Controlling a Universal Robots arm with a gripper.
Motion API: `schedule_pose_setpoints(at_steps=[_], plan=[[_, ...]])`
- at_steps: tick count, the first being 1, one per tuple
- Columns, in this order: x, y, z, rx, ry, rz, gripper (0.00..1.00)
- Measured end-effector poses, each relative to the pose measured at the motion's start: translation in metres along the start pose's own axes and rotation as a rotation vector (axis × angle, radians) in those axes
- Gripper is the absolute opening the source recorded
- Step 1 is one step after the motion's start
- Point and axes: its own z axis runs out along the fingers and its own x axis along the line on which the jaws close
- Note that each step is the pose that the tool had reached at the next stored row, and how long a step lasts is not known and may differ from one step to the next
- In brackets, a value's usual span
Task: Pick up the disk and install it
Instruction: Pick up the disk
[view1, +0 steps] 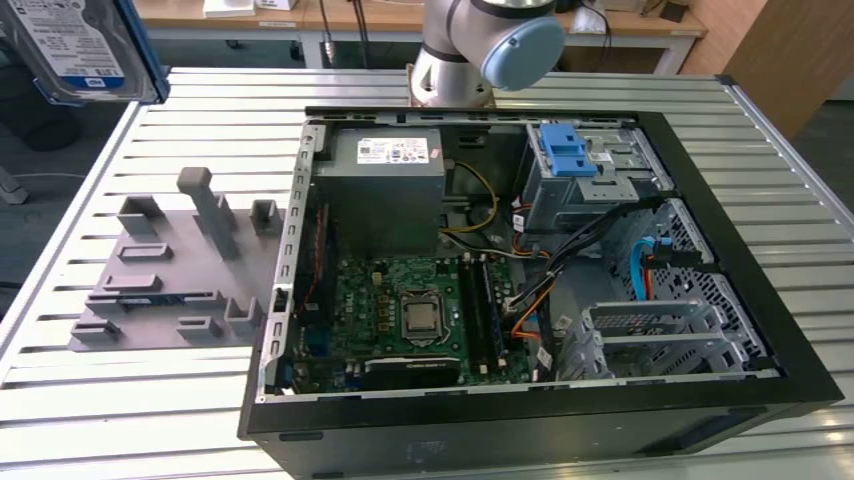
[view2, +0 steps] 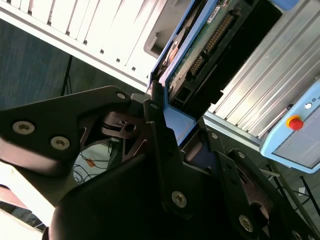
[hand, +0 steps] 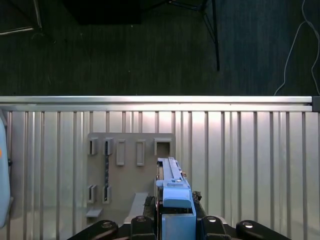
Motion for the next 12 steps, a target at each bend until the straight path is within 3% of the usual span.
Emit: schedule_pose_setpoints(at_steps=[6, 12], plan=[[0.0032, -0.0093, -0.0001, 0.0, -0.0001, 0.0, 0.36], [0.0107, -0.014, -0.0003, 0.0, 0.0, 0.0, 0.36]])
